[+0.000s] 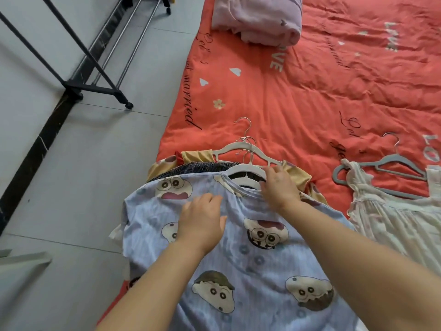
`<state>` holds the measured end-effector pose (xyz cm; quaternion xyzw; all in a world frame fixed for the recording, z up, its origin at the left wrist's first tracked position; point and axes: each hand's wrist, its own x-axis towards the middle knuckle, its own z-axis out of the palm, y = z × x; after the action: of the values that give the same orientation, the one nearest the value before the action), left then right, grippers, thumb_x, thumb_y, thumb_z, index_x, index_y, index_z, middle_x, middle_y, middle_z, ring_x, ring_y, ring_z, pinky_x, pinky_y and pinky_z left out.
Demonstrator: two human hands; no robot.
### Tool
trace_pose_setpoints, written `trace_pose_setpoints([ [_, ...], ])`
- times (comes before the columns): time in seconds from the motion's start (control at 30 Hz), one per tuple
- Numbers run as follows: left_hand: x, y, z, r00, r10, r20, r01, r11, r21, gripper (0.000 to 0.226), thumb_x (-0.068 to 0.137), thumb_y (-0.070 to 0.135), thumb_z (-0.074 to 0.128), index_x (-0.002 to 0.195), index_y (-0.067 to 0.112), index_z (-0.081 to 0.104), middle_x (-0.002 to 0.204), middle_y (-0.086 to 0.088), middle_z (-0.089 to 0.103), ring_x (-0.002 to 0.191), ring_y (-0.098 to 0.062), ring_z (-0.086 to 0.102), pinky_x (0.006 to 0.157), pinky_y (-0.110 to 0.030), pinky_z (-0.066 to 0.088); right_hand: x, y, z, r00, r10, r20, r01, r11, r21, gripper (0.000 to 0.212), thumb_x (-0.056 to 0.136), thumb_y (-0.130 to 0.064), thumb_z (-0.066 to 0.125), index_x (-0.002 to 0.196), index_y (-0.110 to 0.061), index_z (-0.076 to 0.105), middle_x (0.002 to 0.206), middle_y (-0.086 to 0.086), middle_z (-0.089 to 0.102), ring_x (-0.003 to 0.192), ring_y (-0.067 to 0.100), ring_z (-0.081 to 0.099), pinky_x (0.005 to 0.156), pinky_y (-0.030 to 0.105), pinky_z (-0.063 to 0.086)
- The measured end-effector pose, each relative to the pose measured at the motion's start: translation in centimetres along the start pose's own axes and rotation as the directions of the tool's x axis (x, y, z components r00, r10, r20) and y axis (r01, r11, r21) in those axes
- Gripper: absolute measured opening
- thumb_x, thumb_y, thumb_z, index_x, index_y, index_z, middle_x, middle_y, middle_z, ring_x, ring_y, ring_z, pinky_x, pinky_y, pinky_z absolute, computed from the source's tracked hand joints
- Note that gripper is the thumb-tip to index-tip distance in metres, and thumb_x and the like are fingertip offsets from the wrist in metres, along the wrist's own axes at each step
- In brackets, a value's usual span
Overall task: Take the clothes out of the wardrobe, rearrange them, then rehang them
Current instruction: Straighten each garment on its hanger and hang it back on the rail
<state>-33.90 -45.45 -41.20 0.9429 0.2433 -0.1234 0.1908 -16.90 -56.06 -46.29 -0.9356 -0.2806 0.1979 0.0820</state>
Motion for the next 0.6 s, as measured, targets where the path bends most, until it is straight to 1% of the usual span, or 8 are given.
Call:
trace_pose_setpoints([
  [0.1,0.4,-0.1,1.3,1.0,-0.001,-0.004,0.001,1.0,0.002,0.044,0.096,0.038,0.043,0.136,0.022,0.038,0.133,0.005,0.044,0.124,-0.015,0.039,0.099,-0.029,0.03,1.4,0.7,1.7,1.0,0.01,-0.015,-0.01,1.0,0.019,0.033,0.091,-0.015,0.045,0.123,-0.011,0.049,0.125,0.012,0.048,0.112,0.033,0.047,0.092,0.043,0.041],
  [0.23,0.0,0.4,1.4,1.0,-0.001,-0.012,0.001,1.0,-0.002,0.044,0.096,0.037,0.043,0.137,0.022,0.037,0.134,0.006,0.043,0.125,-0.014,0.038,0.1,-0.028,0.029,1.5,1.5,2.2,0.983,-0.017,-0.181,0.03,0.997,0.065,0.028,0.087,-0.003,0.046,0.111,-0.003,0.059,0.108,0.019,0.057,0.097,0.037,0.053,0.079,0.043,0.045],
  [0.27,-0.2,0.6,1.1,0.999,0.001,-0.032,-0.001,1.0,-0.013,0.045,0.096,0.036,0.044,0.138,0.021,0.037,0.134,0.006,0.043,0.126,-0.014,0.038,0.101,-0.029,0.028,1.1,1.5,1.6,0.973,-0.04,-0.228,0.064,0.993,0.101,0.024,0.085,-0.002,0.049,0.107,-0.001,0.061,0.103,0.021,0.058,0.091,0.039,0.055,0.073,0.043,0.046],
  [0.33,-0.8,1.1,0.2,0.996,0.004,-0.088,-0.007,1.0,-0.028,0.047,0.095,0.033,0.047,0.139,0.019,0.038,0.133,0.004,0.045,0.125,-0.016,0.04,0.101,-0.031,0.029,-0.3,1.3,0.1,0.928,-0.136,-0.347,0.196,0.97,0.144,0.019,0.078,0.004,0.06,0.096,0.001,0.064,0.089,0.024,0.06,0.073,0.041,0.059,0.057,0.042,0.047],
  [0.4,-1.6,2.0,-1.5,0.982,0.042,-0.184,-0.049,0.998,-0.034,0.045,0.089,0.024,0.057,0.132,0.012,0.049,0.126,-0.001,0.054,0.117,-0.022,0.05,0.096,-0.038,0.038,-2.6,1.1,-1.7,0.859,-0.224,-0.46,0.321,0.936,0.143,0.016,0.072,0.006,0.065,0.087,-0.001,0.065,0.079,0.02,0.059,0.06,0.037,0.058,0.043,0.037,0.046],
  [0.43,-2.1,2.5,-2.3,0.966,0.078,-0.246,-0.086,0.996,-0.023,0.043,0.083,0.019,0.065,0.124,0.009,0.057,0.117,-0.005,0.06,0.108,-0.026,0.058,0.089,-0.041,0.045,-4.1,0.9,-2.6,0.829,-0.26,-0.496,0.369,0.919,0.135,0.014,0.072,0.004,0.064,0.084,-0.003,0.065,0.077,0.017,0.058,0.058,0.034,0.057,0.04,0.034,0.045],
  [0.5,-3.3,3.6,-3.8,0.922,0.127,-0.365,-0.133,0.991,0.007,0.046,0.067,0.013,0.078,0.111,0.007,0.065,0.103,-0.006,0.067,0.093,-0.027,0.066,0.075,-0.043,0.053,-7.0,0.6,-4.2,0.775,-0.318,-0.545,0.449,0.885,0.122,0.011,0.077,-0.004,0.059,0.086,-0.006,0.066,0.077,0.012,0.057,0.06,0.03,0.057,0.04,0.032,0.046],
  [0.6,-5.7,5.7,-6.6,0.891,0.161,-0.425,-0.163,0.986,0.032,0.054,0.063,0.01,0.083,0.113,0.006,0.063,0.105,-0.007,0.066,0.095,-0.027,0.065,0.077,-0.044,0.052,-11.5,0.1,-7.1,0.732,-0.357,-0.58,0.527,0.837,0.149,0.015,0.084,-0.014,0.051,0.097,-0.015,0.059,0.079,0.008,0.056,0.063,0.025,0.057,0.047,0.031,0.049],
])
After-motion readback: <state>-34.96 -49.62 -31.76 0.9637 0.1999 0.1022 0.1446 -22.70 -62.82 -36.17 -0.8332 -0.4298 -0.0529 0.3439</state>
